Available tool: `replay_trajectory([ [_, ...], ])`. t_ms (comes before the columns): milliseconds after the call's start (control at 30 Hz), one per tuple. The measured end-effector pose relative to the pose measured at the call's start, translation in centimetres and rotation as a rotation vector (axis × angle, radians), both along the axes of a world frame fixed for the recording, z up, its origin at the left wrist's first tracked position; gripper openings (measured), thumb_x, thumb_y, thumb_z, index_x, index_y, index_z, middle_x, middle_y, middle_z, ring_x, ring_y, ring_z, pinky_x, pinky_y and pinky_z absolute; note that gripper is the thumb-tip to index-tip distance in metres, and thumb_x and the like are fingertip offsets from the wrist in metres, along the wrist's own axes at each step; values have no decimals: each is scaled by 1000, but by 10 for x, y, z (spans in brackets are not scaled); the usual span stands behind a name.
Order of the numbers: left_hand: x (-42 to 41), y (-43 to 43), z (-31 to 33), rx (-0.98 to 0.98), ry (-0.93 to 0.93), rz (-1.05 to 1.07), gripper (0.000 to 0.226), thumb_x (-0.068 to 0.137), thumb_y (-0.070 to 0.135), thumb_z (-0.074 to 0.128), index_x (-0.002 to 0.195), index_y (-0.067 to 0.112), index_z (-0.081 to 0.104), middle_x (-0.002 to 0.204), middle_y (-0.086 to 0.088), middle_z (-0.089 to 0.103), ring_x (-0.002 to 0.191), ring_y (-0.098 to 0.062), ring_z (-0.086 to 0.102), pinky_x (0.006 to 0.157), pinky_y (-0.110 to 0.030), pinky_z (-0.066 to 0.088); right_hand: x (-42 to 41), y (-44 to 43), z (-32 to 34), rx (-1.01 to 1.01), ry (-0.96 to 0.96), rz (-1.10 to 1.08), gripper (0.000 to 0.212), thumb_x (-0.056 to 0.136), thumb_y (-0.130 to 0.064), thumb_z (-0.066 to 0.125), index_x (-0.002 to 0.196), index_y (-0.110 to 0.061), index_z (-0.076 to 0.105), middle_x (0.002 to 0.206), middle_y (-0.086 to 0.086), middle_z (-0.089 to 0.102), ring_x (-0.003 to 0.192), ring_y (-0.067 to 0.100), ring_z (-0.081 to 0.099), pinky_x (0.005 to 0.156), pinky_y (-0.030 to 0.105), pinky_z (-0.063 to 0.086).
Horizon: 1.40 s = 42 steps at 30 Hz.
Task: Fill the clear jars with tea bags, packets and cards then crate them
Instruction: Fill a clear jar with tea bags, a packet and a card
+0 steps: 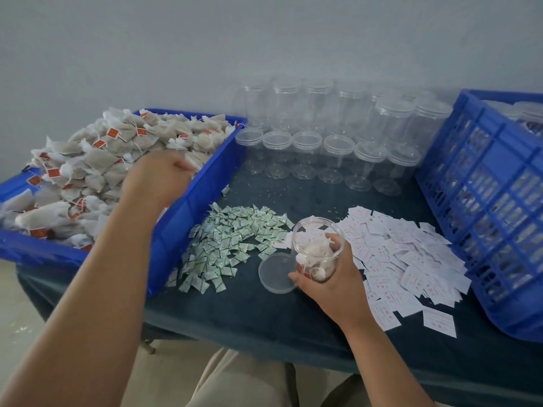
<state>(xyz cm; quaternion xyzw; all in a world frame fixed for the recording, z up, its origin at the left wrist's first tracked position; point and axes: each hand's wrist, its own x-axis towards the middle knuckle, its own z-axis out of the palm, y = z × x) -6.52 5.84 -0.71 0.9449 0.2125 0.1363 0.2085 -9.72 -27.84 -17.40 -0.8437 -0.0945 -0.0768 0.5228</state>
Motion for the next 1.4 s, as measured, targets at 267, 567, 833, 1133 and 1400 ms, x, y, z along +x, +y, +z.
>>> replay_trajectory([
  [267,-2,65,-62,107,599,21,23,102,10,55,114,6,75,105,-13,70,85,-25,66,75,-34,50,0,1,3,35,5,2,101,54,-73,91,135,-63,31,125,-45,47,123,-1,58,91,7,42],
  [567,-18,33,-17,-96,-336,101,17,97,41,67,108,31,76,87,13,68,67,-9,63,59,-27,47,-1,1,2,21,5,5,103,51,-80,85,137,-60,32,130,-44,43,128,4,57,99,19,44],
  [833,-29,-109,5,-666,-255,-546,4,95,30,77,97,32,76,93,11,77,78,-5,75,70,-22,62,-1,1,4,19,0,2,97,51,-81,85,129,-70,28,121,-58,44,113,-14,56,87,2,41],
  [1133,-24,-184,-50,-44,-117,-708,14,99,43,64,89,41,73,85,21,65,93,-2,49,75,-22,38,-1,3,7,34,-15,8,90,60,-75,90,128,-77,31,126,-45,56,114,-17,60,79,2,48],
  [1400,-27,-192,-40,34,248,-854,62,105,64,22,71,25,56,69,8,61,75,-1,55,106,-40,29,5,1,-3,18,14,49,76,69,-57,89,132,-51,48,123,-24,66,114,-1,67,89,30,60],
])
